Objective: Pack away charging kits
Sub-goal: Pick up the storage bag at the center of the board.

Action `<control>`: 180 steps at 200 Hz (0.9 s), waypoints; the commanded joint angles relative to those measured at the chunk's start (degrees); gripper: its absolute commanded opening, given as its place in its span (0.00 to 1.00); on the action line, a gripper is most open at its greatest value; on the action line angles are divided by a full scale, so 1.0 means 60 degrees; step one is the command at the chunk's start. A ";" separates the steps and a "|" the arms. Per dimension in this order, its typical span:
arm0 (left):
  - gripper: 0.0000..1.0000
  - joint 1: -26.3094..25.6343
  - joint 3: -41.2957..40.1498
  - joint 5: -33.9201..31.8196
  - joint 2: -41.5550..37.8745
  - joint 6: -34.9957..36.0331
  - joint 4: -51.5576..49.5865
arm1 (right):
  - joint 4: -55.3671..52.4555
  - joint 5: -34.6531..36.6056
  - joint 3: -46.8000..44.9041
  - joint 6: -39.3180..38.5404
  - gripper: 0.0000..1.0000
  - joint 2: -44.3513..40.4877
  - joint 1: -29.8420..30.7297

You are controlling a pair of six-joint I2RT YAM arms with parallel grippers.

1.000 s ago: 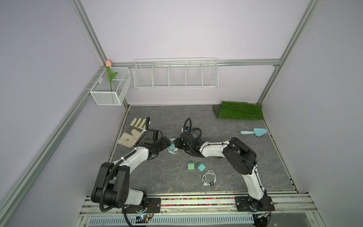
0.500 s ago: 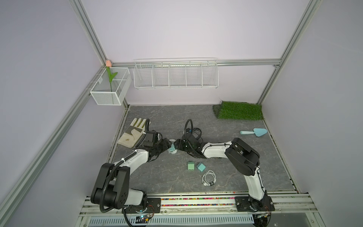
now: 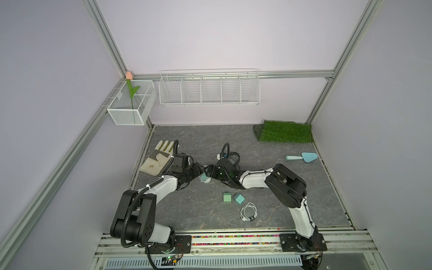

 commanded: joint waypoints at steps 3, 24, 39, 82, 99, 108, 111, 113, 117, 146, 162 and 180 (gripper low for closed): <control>0.72 0.0032 0.0033 -0.0584 -0.0236 -0.0150 -0.0466 | -0.1945 0.0240 0.0195 0.0144 0.77 0.0496 0.0184; 0.73 0.0151 -0.0198 -0.0576 -0.0123 -0.0367 -0.0273 | -0.2084 0.0305 0.0244 0.0087 0.78 0.0439 0.0335; 0.71 0.0179 -0.0368 -0.0344 -0.0025 -0.0348 0.0185 | -0.2067 0.0297 0.0287 0.0094 0.78 0.0478 0.0459; 0.64 0.0184 -0.0645 0.0237 0.0332 -0.0351 0.1342 | -0.1904 0.0102 0.0510 0.0323 0.50 0.1012 0.0658; 0.64 0.0175 -0.0671 0.0295 0.0350 -0.0311 0.1404 | -0.1835 0.0135 0.0482 0.0425 0.46 0.1116 0.0669; 0.65 0.0183 -0.0682 0.0201 0.0315 -0.0289 0.1366 | -0.1848 0.0198 0.0482 0.0442 0.44 0.1151 0.0673; 0.65 0.0176 -0.0689 0.0184 0.0309 -0.0278 0.1365 | -0.1849 0.0212 0.0482 0.0439 0.44 0.1160 0.0664; 0.65 0.0176 -0.0701 0.0176 0.0312 -0.0275 0.1365 | -0.1849 0.0207 0.0493 0.0443 0.44 0.1161 0.0663; 0.65 0.0179 -0.0704 0.0177 0.0305 -0.0253 0.1388 | -0.1862 0.0237 0.0504 0.0447 0.44 0.1173 0.0672; 0.65 0.0180 -0.0820 0.0489 0.0574 -0.0276 0.1866 | -0.1498 -0.0010 0.0600 0.0616 0.54 0.1381 0.0662; 0.65 0.0181 -0.0745 0.0593 0.0898 -0.0289 0.2018 | -0.1423 -0.0226 0.0810 0.0745 0.58 0.1626 0.0658; 0.65 0.0180 -0.0655 0.0723 0.1275 -0.0317 0.2146 | -0.1393 -0.0328 0.0946 0.0905 0.65 0.1856 0.0693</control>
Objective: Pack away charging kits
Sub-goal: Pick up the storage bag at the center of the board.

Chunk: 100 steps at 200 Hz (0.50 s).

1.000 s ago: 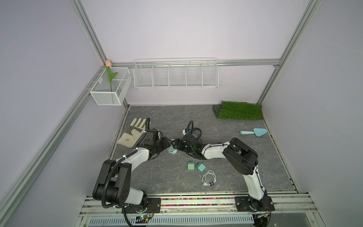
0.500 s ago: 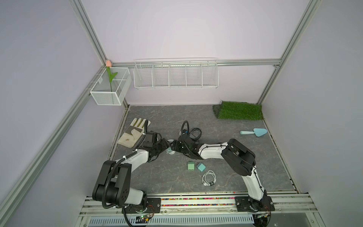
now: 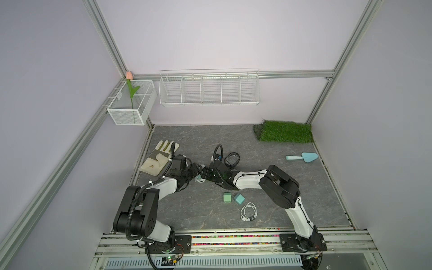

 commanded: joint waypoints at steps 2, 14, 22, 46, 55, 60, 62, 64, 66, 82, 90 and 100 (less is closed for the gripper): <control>0.65 -0.0202 0.0015 0.0801 0.0623 0.0061 0.0110 | -0.1037 -0.0622 -0.0096 0.0434 0.66 0.1101 0.0154; 0.65 -0.0209 0.0020 0.0942 0.0793 0.0002 0.0297 | -0.1058 -0.0683 -0.0032 0.0537 0.71 0.1206 0.0153; 0.65 -0.0210 0.0024 0.1034 0.0848 -0.0024 0.0393 | -0.1019 -0.0680 -0.0040 0.0601 0.72 0.1235 0.0143; 0.65 -0.0210 0.0021 0.1012 0.0732 -0.0053 0.0382 | -0.0782 -0.0630 -0.0125 0.0734 0.68 0.1252 0.0157; 0.65 -0.0203 0.0022 0.1017 0.0663 -0.0028 0.0325 | -0.0661 -0.0628 -0.0142 0.0784 0.60 0.1281 0.0135; 0.65 -0.0208 0.0024 0.1015 0.0622 -0.0020 0.0275 | -0.0570 -0.0636 -0.0162 0.0813 0.52 0.1295 0.0135; 0.65 -0.0210 0.0022 0.1018 0.0614 -0.0015 0.0266 | -0.0535 -0.0644 -0.0175 0.0827 0.48 0.1300 0.0126; 0.65 -0.0211 0.0021 0.1022 0.0587 -0.0024 0.0241 | -0.0486 -0.0632 -0.0196 0.0841 0.45 0.1298 0.0124; 0.65 -0.0207 0.0025 0.1023 0.0565 -0.0016 0.0217 | -0.0440 -0.0621 -0.0220 0.0859 0.42 0.1304 0.0116; 0.65 -0.0211 0.0014 0.1012 0.0363 0.0014 0.0042 | -0.0376 -0.0578 -0.0237 0.0823 0.31 0.1274 0.0091; 0.66 -0.0208 0.0012 0.0940 0.0192 0.0042 -0.0143 | -0.0361 -0.0550 -0.0279 0.0786 0.26 0.1226 0.0069; 0.68 -0.0200 -0.0002 0.0834 -0.0049 0.0109 -0.0370 | -0.0398 -0.0506 -0.0343 0.0688 0.23 0.1137 0.0025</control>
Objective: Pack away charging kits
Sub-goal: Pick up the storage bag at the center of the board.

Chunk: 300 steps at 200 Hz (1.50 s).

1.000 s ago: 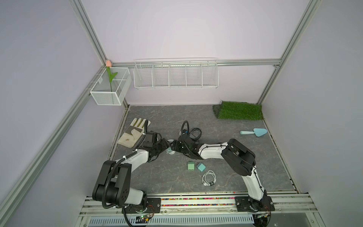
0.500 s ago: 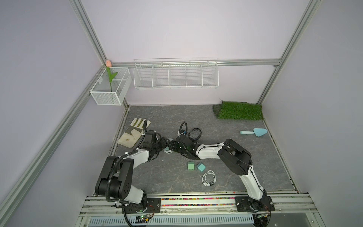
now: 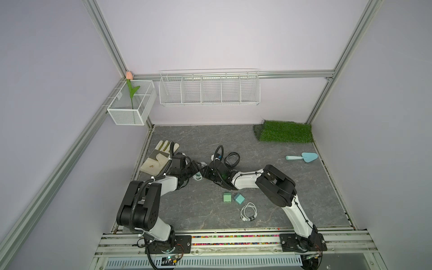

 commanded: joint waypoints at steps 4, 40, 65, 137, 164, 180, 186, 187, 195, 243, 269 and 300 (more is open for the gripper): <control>0.69 -0.0328 -0.0186 0.0763 -0.0565 0.0074 -0.1045 | -0.1293 -0.0460 -0.0506 -0.0029 0.22 0.0653 0.0118; 0.86 -0.0305 -0.0300 0.0039 -0.1794 0.0206 -0.1937 | -0.0485 -0.0512 -0.1289 -0.0609 0.18 0.0120 -0.0038; 0.87 -0.0252 -0.0322 -0.0764 -0.2290 0.0124 -0.2623 | -0.0060 -0.0709 -0.1598 -0.1039 0.17 -0.0114 -0.0154; 0.87 -0.0050 -0.0124 -0.0942 -0.1291 0.0377 -0.2106 | 0.0510 -0.1156 -0.1487 -0.1770 0.37 -0.0232 -0.0337; 0.86 -0.0021 0.0198 -0.0730 -0.0643 0.0547 -0.1804 | 0.0268 -0.1164 -0.1267 -0.1808 0.25 -0.0082 -0.0417; 0.86 -0.0013 0.0262 -0.0773 -0.0446 0.0599 -0.1717 | 0.0320 -0.1228 -0.1306 -0.1751 0.22 -0.0007 -0.0483; 0.86 -0.0023 0.0278 -0.0654 -0.0381 0.0620 -0.1642 | 0.0385 -0.1269 -0.1331 -0.1714 0.22 0.0021 -0.0512; 0.86 -0.0023 0.0278 -0.0638 -0.0374 0.0628 -0.1620 | 0.0396 -0.1271 -0.1335 -0.1710 0.22 0.0019 -0.0516; 0.86 -0.0020 0.0285 -0.0392 -0.0257 0.0661 -0.1411 | 0.0460 -0.1324 -0.1340 -0.1705 0.22 0.0050 -0.0531; 0.81 -0.0023 0.0534 0.0187 0.0605 0.0828 -0.0975 | 0.0886 -0.1669 -0.1383 -0.1820 0.21 0.0145 -0.0663; 0.80 -0.0023 0.0469 0.0495 0.0739 0.0936 -0.0721 | 0.1540 -0.2267 -0.1440 -0.1668 0.20 0.0362 -0.0926; 0.79 -0.0023 0.0205 0.1059 0.0676 0.1054 -0.0252 | 0.1419 -0.2399 -0.1544 -0.1756 0.18 0.0409 -0.1117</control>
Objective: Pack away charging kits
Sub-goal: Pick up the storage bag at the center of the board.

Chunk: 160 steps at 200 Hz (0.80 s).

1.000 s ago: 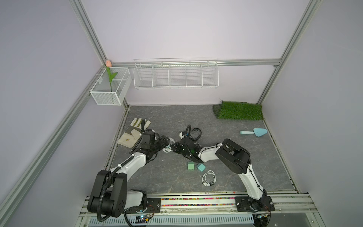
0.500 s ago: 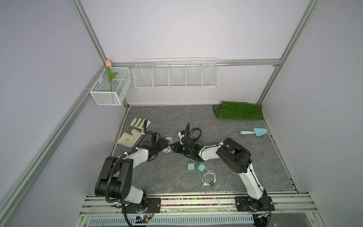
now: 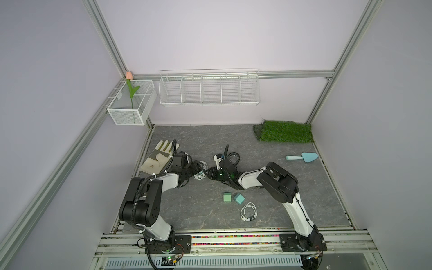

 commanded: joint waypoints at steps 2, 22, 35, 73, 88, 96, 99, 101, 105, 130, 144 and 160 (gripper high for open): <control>0.79 -0.0020 -0.0316 0.0785 0.0128 0.0170 0.0288 | -0.0401 -0.0182 -0.0255 -0.0097 0.18 0.0463 -0.0221; 0.79 -0.0020 -0.0504 0.1145 0.0137 0.0197 0.0747 | -0.0503 -0.0439 -0.0241 -0.0177 0.18 0.0426 -0.0355; 0.78 -0.0020 -0.0507 0.1345 0.0238 0.0201 0.0867 | -0.0572 -0.0580 -0.0239 -0.0258 0.17 0.0399 -0.0430; 0.75 -0.0020 -0.0306 0.1518 0.0809 0.0234 0.1170 | -0.1071 -0.0879 0.0081 -0.0589 0.17 0.0447 -0.0461; 0.74 -0.0012 -0.0096 0.1545 0.1051 0.0252 0.1184 | -0.1158 -0.0904 0.0075 -0.0626 0.17 0.0476 -0.0506; 0.73 -0.0019 -0.0004 0.1533 0.1138 0.0263 0.1136 | -0.1190 -0.0910 0.0053 -0.0641 0.17 0.0509 -0.0523; 0.73 -0.0020 0.0016 0.1530 0.1177 0.0249 0.1142 | -0.1209 -0.0937 0.0064 -0.0641 0.17 0.0520 -0.0537; 0.73 -0.0020 0.0030 0.1532 0.1189 0.0246 0.1148 | -0.1213 -0.0973 0.0077 -0.0641 0.17 0.0539 -0.0540; 0.73 -0.0027 0.0056 0.1554 0.1221 0.0252 0.1175 | -0.1221 -0.1054 0.0102 -0.0649 0.17 0.0574 -0.0559; 0.75 -0.0057 0.0137 0.1647 0.1309 0.0232 0.1289 | -0.1448 -0.1268 0.0373 -0.0756 0.17 0.0749 -0.0566; 0.74 -0.0092 0.0179 0.1622 0.1295 0.0270 0.1232 | -0.1574 -0.1303 0.0444 -0.0859 0.17 0.0736 -0.0567; 0.70 -0.0100 0.0209 0.1603 0.1311 0.0303 0.1191 | -0.1686 -0.1252 0.0485 -0.0962 0.17 0.0661 -0.0566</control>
